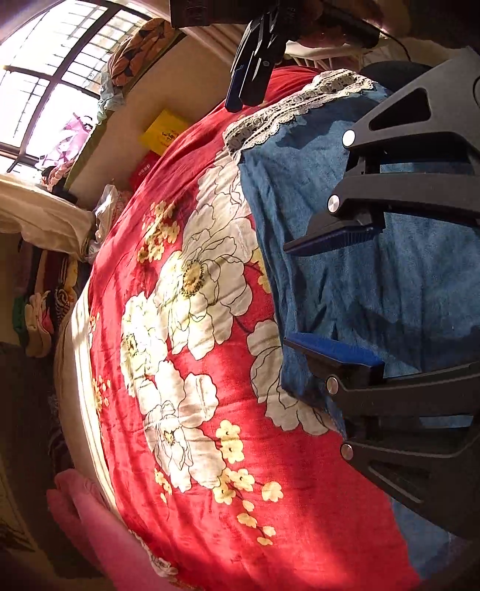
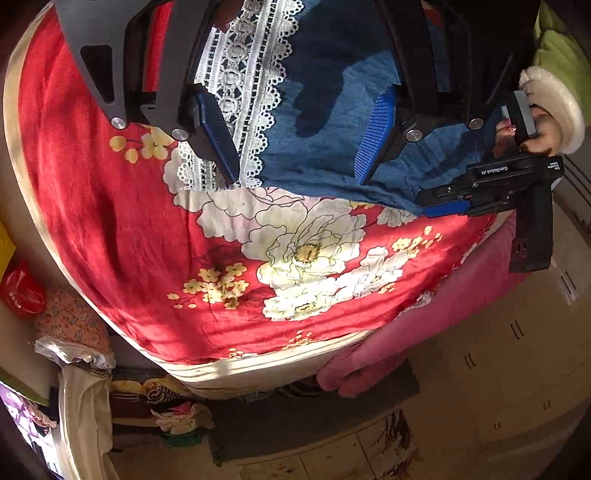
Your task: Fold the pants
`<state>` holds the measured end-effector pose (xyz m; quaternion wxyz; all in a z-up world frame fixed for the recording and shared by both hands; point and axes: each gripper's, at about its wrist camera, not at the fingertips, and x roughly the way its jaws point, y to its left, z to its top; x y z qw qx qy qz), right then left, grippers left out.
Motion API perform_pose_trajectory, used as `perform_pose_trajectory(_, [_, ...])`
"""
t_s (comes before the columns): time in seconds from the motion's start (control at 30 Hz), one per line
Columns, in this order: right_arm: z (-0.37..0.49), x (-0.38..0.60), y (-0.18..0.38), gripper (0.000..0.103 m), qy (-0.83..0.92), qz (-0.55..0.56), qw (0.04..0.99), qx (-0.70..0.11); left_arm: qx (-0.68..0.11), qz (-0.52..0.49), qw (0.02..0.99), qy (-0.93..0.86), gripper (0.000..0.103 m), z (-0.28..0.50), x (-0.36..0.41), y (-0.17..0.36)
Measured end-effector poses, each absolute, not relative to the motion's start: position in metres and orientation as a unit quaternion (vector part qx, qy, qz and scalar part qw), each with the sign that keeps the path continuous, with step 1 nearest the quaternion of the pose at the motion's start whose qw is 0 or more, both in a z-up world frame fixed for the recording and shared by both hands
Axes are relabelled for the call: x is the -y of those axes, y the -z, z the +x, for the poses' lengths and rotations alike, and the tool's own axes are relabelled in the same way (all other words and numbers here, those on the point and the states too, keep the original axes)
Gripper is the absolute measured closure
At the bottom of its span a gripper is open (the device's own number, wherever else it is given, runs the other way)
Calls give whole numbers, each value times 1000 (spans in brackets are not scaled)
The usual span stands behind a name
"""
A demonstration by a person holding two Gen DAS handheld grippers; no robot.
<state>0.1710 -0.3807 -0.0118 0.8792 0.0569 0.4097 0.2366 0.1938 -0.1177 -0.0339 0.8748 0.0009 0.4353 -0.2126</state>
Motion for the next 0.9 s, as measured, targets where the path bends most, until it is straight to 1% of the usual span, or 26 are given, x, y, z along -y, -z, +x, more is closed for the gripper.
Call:
perform_pose_trajectory(0.13, [187, 377, 48, 39, -199, 32, 858, -473, -466, 13, 861, 204, 68, 201, 122, 62])
perform_pose_trajectory(0.17, [190, 381, 55, 42, -198, 39, 854, -479, -467, 13, 861, 201, 68, 203, 119, 65])
perform_pose_trajectory(0.23, [190, 384, 63, 42, -199, 57, 853, -480, -472, 0, 858, 202, 68, 208, 113, 68])
perform_pose_trajectory(0.33, [189, 378, 66, 41, -193, 38, 856, -478, -479, -8, 854, 201, 68, 212, 111, 72])
perform_pose_trajectory(0.43, [184, 380, 52, 40, -197, 50, 858, -472, -479, -12, 854, 202, 67, 212, 111, 67])
perform_pose_trajectory(0.5, [171, 389, 34, 40, -201, 69, 867, -451, -470, -23, 857, 209, 59, 205, 107, 56])
perform_pose_trajectory(0.53, [163, 394, 24, 38, -200, 75, 873, -438, -462, -21, 861, 210, 56, 201, 106, 50])
perform_pose_trajectory(0.57, [156, 398, 15, 36, -195, 80, 879, -429, -456, -20, 864, 212, 56, 197, 106, 43])
perform_pose_trajectory(0.63, [140, 408, 1, 34, -189, 93, 886, -413, -445, -23, 869, 214, 56, 190, 105, 30])
perform_pose_trajectory(0.7, [123, 417, -11, 33, -180, 98, 894, -400, -428, -21, 876, 221, 50, 179, 108, 16])
perform_pose_trajectory(0.77, [106, 424, -20, 29, -167, 101, 901, -386, -412, -11, 881, 233, 42, 166, 113, 3])
perform_pose_trajectory(0.9, [73, 438, -24, 24, -150, 123, 906, -377, -398, 16, 881, 254, 34, 141, 129, -10])
